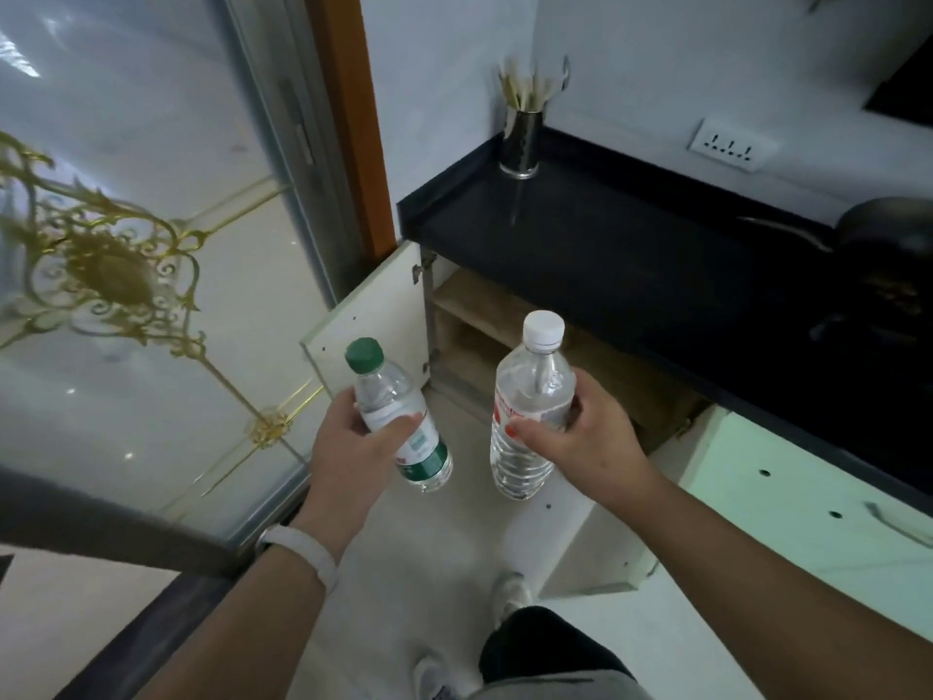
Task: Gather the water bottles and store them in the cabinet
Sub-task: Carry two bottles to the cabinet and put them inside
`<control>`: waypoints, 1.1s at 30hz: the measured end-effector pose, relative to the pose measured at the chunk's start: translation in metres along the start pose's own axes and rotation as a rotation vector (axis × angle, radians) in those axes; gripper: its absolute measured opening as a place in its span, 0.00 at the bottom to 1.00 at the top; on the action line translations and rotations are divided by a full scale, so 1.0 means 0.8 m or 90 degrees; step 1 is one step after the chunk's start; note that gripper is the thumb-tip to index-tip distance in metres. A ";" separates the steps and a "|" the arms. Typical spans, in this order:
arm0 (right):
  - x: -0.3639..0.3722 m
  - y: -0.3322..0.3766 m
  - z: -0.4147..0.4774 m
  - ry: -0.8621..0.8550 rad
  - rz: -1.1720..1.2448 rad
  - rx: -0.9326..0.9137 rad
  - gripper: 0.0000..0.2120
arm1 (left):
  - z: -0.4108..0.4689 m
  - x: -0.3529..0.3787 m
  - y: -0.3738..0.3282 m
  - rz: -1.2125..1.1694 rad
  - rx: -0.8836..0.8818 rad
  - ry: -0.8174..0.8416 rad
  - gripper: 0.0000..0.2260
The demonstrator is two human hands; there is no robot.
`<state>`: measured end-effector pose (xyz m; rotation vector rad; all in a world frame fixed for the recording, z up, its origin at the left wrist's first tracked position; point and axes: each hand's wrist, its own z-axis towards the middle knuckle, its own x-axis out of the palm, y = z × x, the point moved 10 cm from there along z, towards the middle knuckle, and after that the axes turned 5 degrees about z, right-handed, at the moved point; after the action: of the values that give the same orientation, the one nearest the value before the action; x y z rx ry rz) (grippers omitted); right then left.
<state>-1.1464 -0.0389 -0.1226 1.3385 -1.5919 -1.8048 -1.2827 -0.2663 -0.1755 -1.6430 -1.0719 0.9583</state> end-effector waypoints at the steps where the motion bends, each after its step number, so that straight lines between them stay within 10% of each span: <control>1: -0.003 -0.005 0.008 -0.011 0.001 0.009 0.23 | 0.009 0.006 -0.002 0.000 -0.001 0.006 0.16; 33: 0.006 -0.102 0.346 -0.066 0.138 0.181 0.24 | 0.353 0.138 -0.038 0.250 -0.028 0.094 0.20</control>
<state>-1.3555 0.1311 -0.2263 1.1476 -2.0255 -1.5850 -1.5147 -0.0785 -0.2366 -1.9710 -0.6867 1.0464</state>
